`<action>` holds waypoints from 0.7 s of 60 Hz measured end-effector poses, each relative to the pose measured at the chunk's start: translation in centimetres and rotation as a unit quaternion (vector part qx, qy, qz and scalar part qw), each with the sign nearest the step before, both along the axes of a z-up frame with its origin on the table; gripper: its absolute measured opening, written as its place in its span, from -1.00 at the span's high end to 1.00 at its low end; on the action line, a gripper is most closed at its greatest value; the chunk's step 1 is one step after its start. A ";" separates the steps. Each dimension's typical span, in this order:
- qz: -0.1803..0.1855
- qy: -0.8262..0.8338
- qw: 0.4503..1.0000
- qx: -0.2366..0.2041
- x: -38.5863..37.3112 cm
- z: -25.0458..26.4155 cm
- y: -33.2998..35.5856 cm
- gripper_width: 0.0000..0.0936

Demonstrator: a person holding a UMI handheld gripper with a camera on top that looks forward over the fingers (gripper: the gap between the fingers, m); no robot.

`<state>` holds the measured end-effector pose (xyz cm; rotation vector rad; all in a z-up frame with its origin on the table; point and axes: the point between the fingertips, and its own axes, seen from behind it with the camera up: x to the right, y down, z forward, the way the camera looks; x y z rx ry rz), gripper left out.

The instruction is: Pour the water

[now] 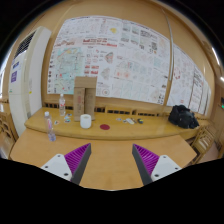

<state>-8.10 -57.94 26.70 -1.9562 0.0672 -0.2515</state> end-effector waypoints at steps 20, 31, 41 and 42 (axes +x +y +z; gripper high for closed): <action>0.049 0.031 0.996 -0.064 -12.4 -14.0 3.7 -0.79; 0.103 0.075 0.990 -0.063 -25.1 -18.6 11.4 -0.75; 0.132 0.099 0.985 -0.046 -33.9 -20.6 20.7 -0.74; 0.133 0.100 0.985 -0.043 -34.4 -20.7 21.7 -0.75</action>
